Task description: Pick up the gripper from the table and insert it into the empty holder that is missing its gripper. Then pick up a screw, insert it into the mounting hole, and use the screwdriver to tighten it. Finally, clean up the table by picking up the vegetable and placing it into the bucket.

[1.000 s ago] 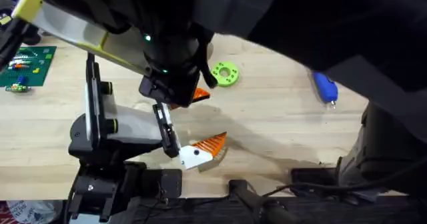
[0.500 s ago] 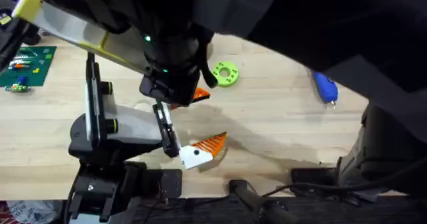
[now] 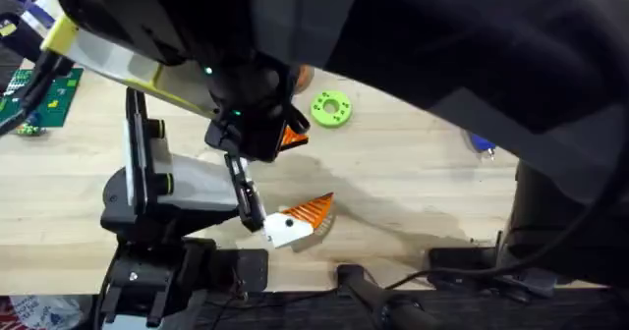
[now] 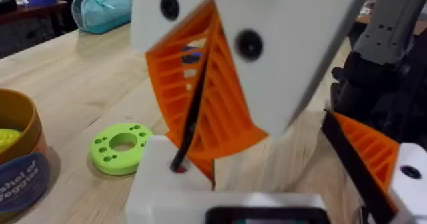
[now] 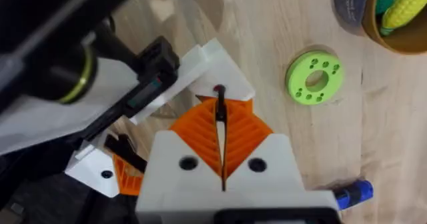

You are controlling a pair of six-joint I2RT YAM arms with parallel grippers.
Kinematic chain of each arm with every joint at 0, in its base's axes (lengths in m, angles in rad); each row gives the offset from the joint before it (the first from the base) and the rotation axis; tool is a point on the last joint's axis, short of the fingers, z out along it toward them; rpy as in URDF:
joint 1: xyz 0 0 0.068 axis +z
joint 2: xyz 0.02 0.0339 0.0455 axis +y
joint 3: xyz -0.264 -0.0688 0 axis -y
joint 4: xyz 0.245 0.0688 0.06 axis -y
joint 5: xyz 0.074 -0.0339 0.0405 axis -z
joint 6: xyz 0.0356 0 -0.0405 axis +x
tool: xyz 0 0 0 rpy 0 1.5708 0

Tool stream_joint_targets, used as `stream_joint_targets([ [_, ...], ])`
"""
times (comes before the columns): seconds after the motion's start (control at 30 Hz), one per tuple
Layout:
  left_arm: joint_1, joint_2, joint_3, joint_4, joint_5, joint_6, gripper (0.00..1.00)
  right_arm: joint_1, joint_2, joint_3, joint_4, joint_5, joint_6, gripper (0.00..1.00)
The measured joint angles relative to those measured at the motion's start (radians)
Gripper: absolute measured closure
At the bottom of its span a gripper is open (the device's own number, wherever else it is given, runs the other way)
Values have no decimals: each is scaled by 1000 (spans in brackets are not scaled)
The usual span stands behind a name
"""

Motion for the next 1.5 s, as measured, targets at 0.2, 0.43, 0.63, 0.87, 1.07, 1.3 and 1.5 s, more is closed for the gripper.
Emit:
stream_joint_targets([
  [0.2, 0, 0, 0, 0, 0, 0, 11, 0, 0, 0, -1, 0, 0, 990],
  [0.43, 0, 0, 0, 0, 3, 3, 11, 0, 0, 0, -16, -1, 0, 990],
  [0.63, 0, 0, 0, 0, 4, 3, 11, 0, 0, 0, -19, -1, 0, 990],
  [0.87, 0, 0, 0, 0, 4, 3, 11, 0, 0, 0, -22, -1, 0, 990],
  [1.07, 0, 0, 0, 0, 3, 3, 11, 0, 0, 0, -19, -1, 0, 990],
  [1.3, 0, 0, 0, 0, 4, 3, 11, 0, 0, 0, -6, -1, 0, 990],
  [1.5, 0, 0, 0, 0, 3, 3, 11, 0, 3, 0, 2, -1, 0, 990],
])
